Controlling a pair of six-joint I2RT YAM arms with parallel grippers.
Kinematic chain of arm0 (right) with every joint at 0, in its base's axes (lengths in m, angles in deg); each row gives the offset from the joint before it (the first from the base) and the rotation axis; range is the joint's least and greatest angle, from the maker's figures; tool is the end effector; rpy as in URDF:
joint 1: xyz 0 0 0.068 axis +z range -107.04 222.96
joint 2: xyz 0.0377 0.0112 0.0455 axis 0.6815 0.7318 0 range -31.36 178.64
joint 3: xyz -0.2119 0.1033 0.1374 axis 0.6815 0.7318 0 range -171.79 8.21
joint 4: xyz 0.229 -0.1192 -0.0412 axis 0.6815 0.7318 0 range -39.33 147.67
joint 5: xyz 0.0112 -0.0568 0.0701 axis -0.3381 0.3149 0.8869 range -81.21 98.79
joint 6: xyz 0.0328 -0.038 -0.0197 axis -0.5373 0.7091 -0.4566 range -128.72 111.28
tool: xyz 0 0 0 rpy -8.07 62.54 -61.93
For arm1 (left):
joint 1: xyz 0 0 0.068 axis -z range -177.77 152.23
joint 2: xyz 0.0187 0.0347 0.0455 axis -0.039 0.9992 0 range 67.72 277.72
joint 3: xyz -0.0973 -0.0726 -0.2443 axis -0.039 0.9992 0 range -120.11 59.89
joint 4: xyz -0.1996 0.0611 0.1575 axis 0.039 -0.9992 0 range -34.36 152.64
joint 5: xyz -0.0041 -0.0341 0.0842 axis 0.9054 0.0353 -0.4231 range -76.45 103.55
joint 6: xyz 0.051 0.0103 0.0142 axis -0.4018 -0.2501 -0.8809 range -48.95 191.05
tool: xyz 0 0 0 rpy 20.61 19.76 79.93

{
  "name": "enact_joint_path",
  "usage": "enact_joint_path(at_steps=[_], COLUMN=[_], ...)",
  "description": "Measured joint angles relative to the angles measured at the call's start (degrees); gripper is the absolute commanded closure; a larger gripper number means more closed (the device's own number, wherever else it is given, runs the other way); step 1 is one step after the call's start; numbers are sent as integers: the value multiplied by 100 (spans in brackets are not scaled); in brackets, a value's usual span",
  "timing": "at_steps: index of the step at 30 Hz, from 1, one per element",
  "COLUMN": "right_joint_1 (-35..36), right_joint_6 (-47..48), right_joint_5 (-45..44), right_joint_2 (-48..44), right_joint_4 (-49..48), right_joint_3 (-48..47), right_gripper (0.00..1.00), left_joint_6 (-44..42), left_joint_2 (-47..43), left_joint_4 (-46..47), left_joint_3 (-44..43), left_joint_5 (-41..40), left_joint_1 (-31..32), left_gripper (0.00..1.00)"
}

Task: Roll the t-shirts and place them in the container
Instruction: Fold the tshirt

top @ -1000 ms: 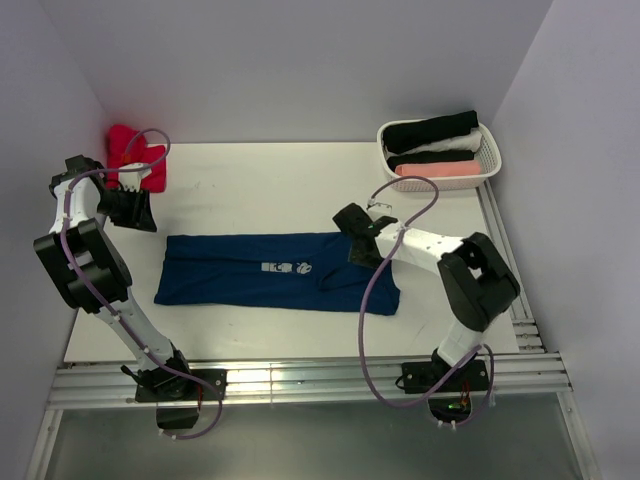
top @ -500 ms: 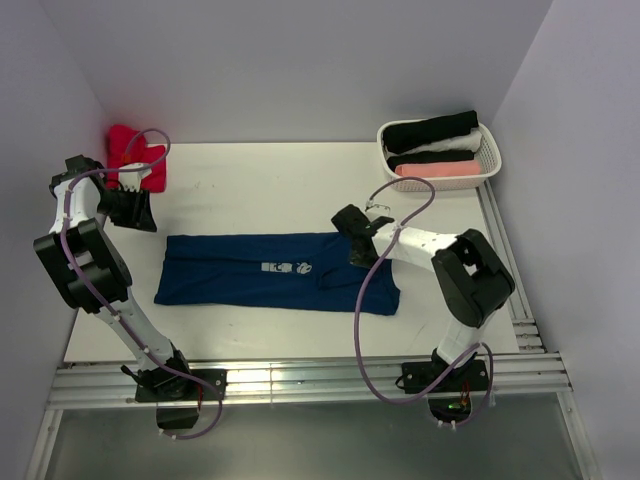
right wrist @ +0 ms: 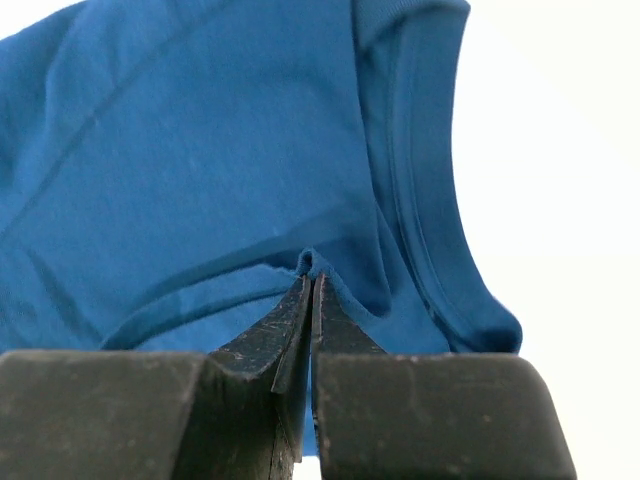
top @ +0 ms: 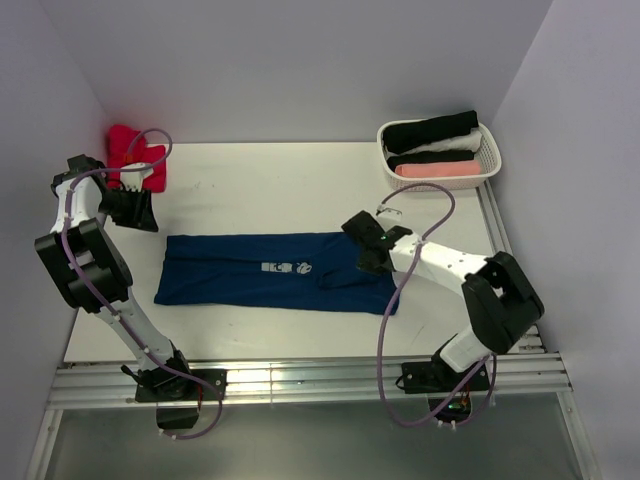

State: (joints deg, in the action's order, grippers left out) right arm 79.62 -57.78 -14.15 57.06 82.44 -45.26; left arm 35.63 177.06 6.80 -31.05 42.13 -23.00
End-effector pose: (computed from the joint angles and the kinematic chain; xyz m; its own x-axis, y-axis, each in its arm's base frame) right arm 0.2409 0.1620 0.1882 -0.8049 0.2681 -0.5293 0.2773 0.9587 0.0639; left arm 0.3577 0.1499 0.2409 -0.8582 0.1580 -0.4883 0.2953 0.9302 -0.2179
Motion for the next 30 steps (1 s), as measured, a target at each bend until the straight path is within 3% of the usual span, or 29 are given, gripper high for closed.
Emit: enact_joint_path(at_steps=[15,18,22,30], right_joint_1=[1117,1241,1340,1373], right_joint_6=[-1167,-1392,-1622,-1735], right_joint_5=[-13,-13,-13,-219], right_joint_2=[-925,-973,-1198,-1631], right_joint_4=[214,205,326,612], right_joint_3=[1097,1318,1478,1360], right_gripper=[91,85,70,61], left_joint_6=[-7,-20,-24,-17], left_joint_2=[0,-2,-2,-2], left_joint_4=[-68,-70,-70,-79], left_joint_3=[0,2,2,2], left_joint_5=[-4,-11,-33,-68], left_joint_1=[120,133,136,155], left_gripper=[56,56,56,56])
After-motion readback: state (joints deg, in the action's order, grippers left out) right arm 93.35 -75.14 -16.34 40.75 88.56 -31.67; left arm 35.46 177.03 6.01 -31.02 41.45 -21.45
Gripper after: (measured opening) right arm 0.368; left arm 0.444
